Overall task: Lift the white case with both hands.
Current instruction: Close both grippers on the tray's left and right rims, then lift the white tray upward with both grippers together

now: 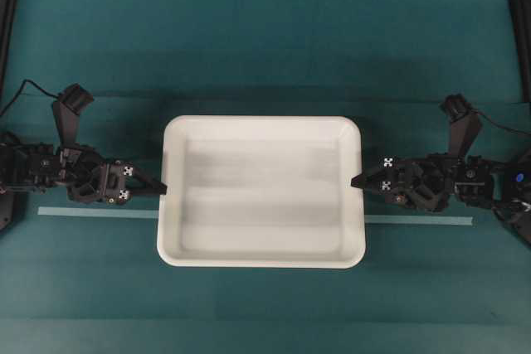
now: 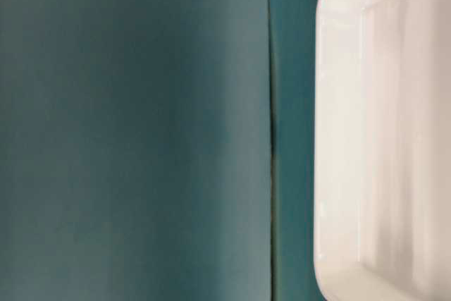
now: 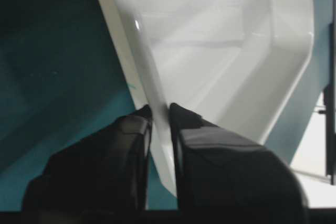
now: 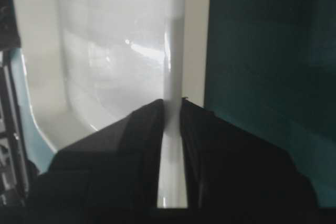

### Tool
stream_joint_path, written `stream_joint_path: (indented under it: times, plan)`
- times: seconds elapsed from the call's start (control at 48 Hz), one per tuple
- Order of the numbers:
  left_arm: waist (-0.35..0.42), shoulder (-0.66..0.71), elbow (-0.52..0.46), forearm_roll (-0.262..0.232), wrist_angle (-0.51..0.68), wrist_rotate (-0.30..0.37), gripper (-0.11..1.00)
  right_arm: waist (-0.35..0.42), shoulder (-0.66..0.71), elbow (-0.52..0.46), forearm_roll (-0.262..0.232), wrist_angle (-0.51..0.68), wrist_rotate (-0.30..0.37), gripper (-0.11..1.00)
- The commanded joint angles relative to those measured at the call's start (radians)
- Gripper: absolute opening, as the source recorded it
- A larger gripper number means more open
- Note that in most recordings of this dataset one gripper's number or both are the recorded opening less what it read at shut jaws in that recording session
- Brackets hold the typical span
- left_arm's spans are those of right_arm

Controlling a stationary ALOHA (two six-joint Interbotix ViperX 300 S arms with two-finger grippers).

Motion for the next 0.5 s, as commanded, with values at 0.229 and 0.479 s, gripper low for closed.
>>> stream_joint_path:
  times: [0.229,0.479]
  plan:
    - [0.008,-0.025,-0.012,0.003,0.060,-0.005,0.09,-0.002,0.017,-0.017,0.005,0.014,0.043,0.12]
    - [0.015,-0.087,-0.044,0.003,0.107,-0.040,0.09,-0.002,-0.034,-0.025,0.006,0.032,0.061,0.12]
